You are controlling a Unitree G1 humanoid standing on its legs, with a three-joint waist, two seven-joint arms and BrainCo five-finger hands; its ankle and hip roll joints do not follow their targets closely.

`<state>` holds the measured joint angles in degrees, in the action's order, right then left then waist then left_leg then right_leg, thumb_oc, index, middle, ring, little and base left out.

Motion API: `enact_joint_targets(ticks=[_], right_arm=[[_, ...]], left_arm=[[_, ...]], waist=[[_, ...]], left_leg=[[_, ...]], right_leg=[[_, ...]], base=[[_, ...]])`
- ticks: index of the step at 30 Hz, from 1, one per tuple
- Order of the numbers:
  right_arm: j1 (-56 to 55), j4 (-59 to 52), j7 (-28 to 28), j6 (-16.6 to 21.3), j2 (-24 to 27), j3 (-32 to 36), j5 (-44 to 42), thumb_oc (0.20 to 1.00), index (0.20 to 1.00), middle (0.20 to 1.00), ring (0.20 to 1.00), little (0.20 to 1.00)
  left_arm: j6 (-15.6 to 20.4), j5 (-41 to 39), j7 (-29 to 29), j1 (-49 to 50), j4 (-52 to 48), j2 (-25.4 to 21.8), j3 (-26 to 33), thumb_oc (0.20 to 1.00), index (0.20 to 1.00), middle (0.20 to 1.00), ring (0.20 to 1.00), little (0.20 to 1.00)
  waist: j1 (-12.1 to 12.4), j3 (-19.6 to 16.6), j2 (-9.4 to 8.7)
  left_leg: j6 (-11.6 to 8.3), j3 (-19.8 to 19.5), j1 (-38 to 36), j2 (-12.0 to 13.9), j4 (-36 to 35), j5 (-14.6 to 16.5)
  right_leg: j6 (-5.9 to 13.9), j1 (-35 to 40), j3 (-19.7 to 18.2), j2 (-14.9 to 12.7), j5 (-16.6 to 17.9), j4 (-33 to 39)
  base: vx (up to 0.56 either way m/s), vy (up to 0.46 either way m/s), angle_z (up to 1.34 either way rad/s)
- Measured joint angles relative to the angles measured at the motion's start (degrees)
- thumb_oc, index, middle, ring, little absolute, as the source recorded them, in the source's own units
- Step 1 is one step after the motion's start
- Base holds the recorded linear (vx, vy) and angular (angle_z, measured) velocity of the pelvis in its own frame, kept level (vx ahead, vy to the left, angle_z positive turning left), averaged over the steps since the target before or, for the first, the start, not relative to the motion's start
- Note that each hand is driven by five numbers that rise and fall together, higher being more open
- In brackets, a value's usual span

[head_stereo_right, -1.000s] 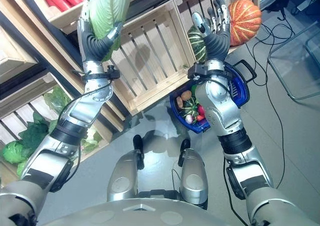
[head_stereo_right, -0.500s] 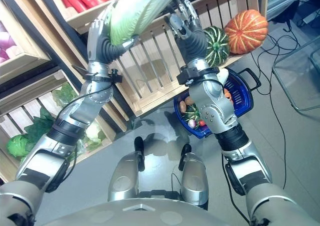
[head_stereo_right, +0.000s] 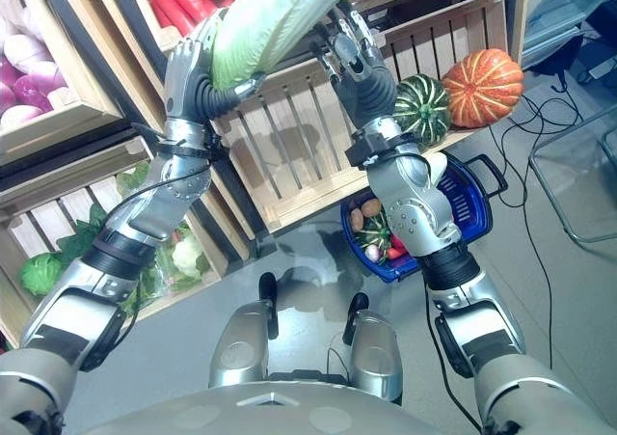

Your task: Pick up fruits and vegetables into the basket

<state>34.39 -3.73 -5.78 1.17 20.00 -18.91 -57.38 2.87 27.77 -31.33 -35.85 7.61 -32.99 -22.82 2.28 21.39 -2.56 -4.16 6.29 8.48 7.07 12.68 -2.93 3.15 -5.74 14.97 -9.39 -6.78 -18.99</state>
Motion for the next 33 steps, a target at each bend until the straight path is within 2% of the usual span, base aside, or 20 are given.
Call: enact_joint_targets(ticks=[5,19,22,25,28,33], right_arm=[[0.00,3.18,-1.27,-0.15,-0.51,-1.38,-0.43,1.000,1.000,1.000,1.000,1.000],[-0.02,4.20,-3.80,-0.27,-0.55,-2.64,-0.47,1.000,1.000,1.000,1.000,1.000],[0.04,4.20,-4.18,-0.99,-0.44,-3.17,-0.57,1.000,1.000,1.000,1.000,1.000],[0.23,4.99,-5.42,-1.74,-1.07,-4.46,-1.26,1.000,1.000,1.000,1.000,1.000],[0.27,6.81,-8.27,-2.36,-1.62,-5.11,-2.14,1.000,1.000,1.000,1.000,1.000],[1.70,14.00,-13.87,-2.94,-3.62,-6.11,-3.46,1.000,1.000,1.000,1.000,1.000]], left_arm=[[-0.56,2.95,-1.02,0.00,0.72,-1.49,-1.74,0.200,0.200,0.200,0.200,0.200],[-1.49,4.07,-3.17,0.00,1.21,-1.37,-4.66,0.200,0.200,0.200,0.200,0.200],[-0.88,7.91,-4.67,-0.01,1.21,-1.45,-5.34,0.200,0.200,0.200,0.200,0.200],[1.29,13.01,-5.50,-0.01,1.03,-1.44,-7.75,0.200,0.200,0.200,0.200,0.200],[0.44,15.28,-5.50,-0.07,1.54,-1.67,-8.92,0.200,0.200,0.200,0.200,0.200],[-4.13,19.10,-5.20,-0.20,5.43,-1.58,-11.70,0.200,0.200,0.200,0.200,0.200]], waist=[[0.00,-0.81,-1.35],[0.27,-0.83,-1.41],[0.38,-0.83,-1.41],[0.48,-0.83,-1.41],[0.40,-0.83,-1.41],[0.44,-0.83,-1.40]], left_leg=[[0.00,-0.01,0.16,-0.01,-0.03,0.00],[0.06,-0.05,0.90,-0.08,-0.20,0.01],[0.06,-0.04,0.88,-0.09,-0.29,0.02],[0.06,-0.04,0.89,-0.11,-0.36,0.02],[0.06,0.02,0.84,-0.12,-0.43,0.01],[0.09,0.71,0.09,-0.15,-1.09,-0.02]], right_leg=[[0.08,-0.03,0.06,0.01,0.05,0.30],[0.33,-0.06,0.27,0.11,0.31,1.49],[0.34,-0.04,0.29,0.10,0.32,1.60],[0.39,0.04,0.38,0.10,0.35,1.78],[0.42,0.05,0.36,0.08,0.37,1.91],[0.42,0.14,-0.13,0.00,0.37,1.99]], base=[[-0.04,-0.002,0.00],[-0.02,0.009,0.01],[0.00,0.000,0.00],[0.00,0.000,0.00],[0.00,0.000,0.00],[-0.01,0.044,-0.06]])
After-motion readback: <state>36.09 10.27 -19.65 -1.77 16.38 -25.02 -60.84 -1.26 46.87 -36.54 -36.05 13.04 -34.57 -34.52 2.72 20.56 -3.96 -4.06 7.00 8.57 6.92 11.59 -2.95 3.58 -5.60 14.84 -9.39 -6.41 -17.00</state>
